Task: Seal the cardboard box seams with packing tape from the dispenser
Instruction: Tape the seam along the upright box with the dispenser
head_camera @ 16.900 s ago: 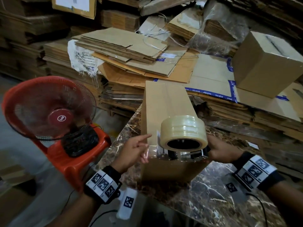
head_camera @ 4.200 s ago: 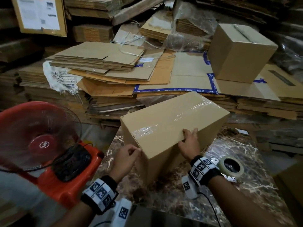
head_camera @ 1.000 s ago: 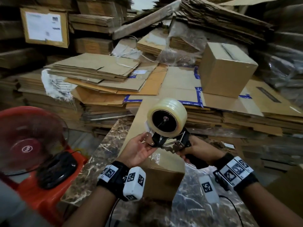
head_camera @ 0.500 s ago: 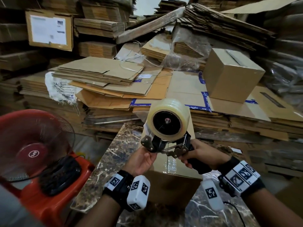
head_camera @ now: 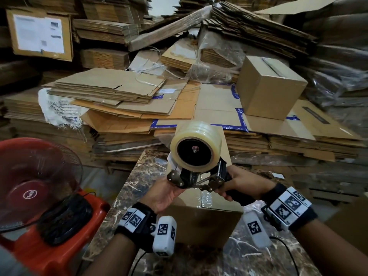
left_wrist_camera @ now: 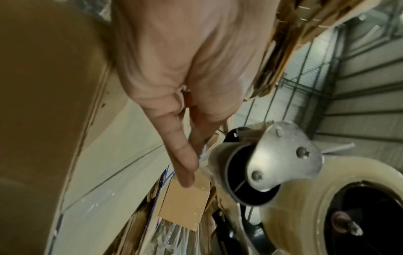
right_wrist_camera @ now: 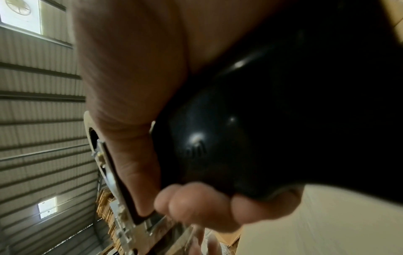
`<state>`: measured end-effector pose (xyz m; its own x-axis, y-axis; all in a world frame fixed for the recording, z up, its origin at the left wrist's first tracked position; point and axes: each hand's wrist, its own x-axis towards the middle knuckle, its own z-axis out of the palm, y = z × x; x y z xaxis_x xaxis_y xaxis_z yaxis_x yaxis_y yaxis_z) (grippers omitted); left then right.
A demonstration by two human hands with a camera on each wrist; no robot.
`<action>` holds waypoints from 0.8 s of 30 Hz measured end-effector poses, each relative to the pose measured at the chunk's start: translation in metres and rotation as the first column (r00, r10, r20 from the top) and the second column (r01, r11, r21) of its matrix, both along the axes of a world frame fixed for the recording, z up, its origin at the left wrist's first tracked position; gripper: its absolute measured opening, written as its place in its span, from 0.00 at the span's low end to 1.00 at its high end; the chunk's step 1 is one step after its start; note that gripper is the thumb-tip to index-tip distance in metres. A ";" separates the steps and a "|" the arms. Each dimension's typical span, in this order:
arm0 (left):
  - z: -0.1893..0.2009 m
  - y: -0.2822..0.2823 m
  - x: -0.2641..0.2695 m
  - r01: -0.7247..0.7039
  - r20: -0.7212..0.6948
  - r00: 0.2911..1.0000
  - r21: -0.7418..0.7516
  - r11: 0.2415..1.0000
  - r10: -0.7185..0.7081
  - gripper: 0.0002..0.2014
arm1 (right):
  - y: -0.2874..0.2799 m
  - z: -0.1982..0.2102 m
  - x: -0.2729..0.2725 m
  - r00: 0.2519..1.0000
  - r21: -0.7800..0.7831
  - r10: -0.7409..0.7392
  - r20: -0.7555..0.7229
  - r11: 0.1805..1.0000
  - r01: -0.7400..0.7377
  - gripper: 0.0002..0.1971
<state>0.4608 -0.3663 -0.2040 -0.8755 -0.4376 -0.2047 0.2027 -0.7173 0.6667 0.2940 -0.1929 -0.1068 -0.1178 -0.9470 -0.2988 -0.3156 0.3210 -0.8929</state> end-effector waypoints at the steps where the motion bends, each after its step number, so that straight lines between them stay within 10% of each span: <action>1: 0.002 0.000 0.001 0.017 0.031 0.999 -0.037 0.999 -0.016 0.11 | 0.001 -0.001 0.000 1.000 0.008 -0.003 -0.002 1.000 0.003 0.02; 9: 0.007 -0.016 0.009 0.038 0.240 0.971 -0.230 0.972 0.019 0.11 | 0.007 0.000 -0.004 0.997 0.022 -0.031 -0.075 0.999 0.033 0.15; 14: 0.004 -0.029 0.022 0.033 0.274 0.947 -0.603 0.797 0.167 0.06 | 0.012 -0.005 -0.005 0.996 0.051 0.003 -0.093 0.999 0.001 0.05; 24: -0.022 -0.053 0.077 -0.062 0.215 0.922 -0.740 0.669 0.323 0.08 | 0.027 -0.018 -0.009 0.962 0.129 -0.051 -0.268 0.988 0.089 0.27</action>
